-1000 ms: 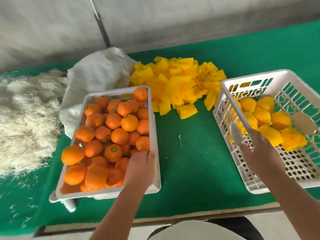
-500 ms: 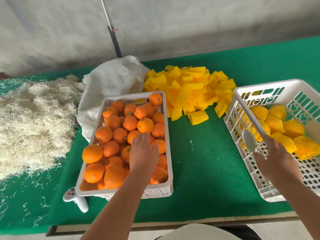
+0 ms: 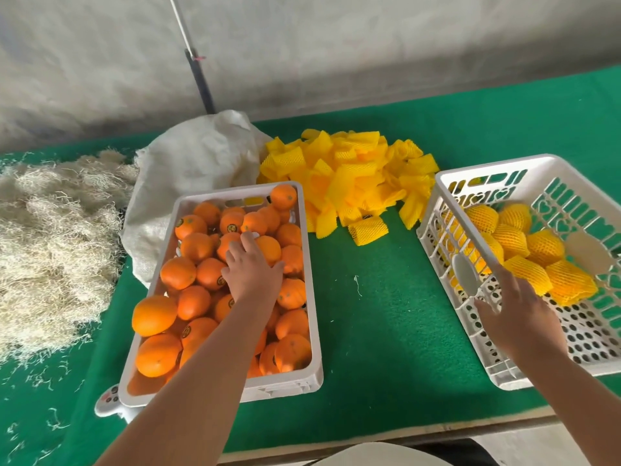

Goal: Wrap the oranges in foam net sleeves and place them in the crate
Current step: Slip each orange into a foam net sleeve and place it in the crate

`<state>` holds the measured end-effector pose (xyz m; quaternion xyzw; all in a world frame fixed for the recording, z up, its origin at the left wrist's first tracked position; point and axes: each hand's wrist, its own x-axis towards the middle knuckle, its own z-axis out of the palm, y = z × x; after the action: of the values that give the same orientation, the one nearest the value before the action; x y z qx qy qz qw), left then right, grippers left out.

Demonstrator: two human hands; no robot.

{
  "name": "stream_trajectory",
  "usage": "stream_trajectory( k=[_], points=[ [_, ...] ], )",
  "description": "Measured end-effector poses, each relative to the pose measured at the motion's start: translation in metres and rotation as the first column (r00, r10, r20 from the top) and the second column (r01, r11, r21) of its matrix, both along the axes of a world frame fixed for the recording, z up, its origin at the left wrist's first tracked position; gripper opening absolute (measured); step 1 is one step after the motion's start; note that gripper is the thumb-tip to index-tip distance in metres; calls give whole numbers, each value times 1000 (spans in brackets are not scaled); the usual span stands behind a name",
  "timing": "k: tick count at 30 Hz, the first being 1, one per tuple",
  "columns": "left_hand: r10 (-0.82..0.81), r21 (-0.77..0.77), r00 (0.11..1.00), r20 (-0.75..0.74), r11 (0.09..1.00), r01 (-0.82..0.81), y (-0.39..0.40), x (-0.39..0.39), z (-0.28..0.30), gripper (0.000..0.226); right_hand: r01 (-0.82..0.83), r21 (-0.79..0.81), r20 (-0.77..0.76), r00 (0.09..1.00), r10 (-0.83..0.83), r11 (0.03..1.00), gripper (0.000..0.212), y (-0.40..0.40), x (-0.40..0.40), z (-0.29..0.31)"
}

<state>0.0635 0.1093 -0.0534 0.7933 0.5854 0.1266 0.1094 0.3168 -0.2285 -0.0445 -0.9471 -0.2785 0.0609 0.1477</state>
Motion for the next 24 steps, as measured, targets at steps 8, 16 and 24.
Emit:
stream_trajectory(
  k=[8, 16, 24],
  points=[
    [2, 75, 990, 142, 997, -13, 2, -1, -13, 90, 23, 11, -6, 1000, -23, 1000, 75, 0, 5, -3],
    [2, 106, 981, 192, 994, -22, -4, -3, -21, 78, 36, 23, 9, 999, -37, 999, 73, 2, 9, -7],
    [-21, 151, 955, 294, 988, -25, -9, -12, -24, 46, 54, 7, 43, 998, -54, 999, 74, 4, 12, -13]
  ],
)
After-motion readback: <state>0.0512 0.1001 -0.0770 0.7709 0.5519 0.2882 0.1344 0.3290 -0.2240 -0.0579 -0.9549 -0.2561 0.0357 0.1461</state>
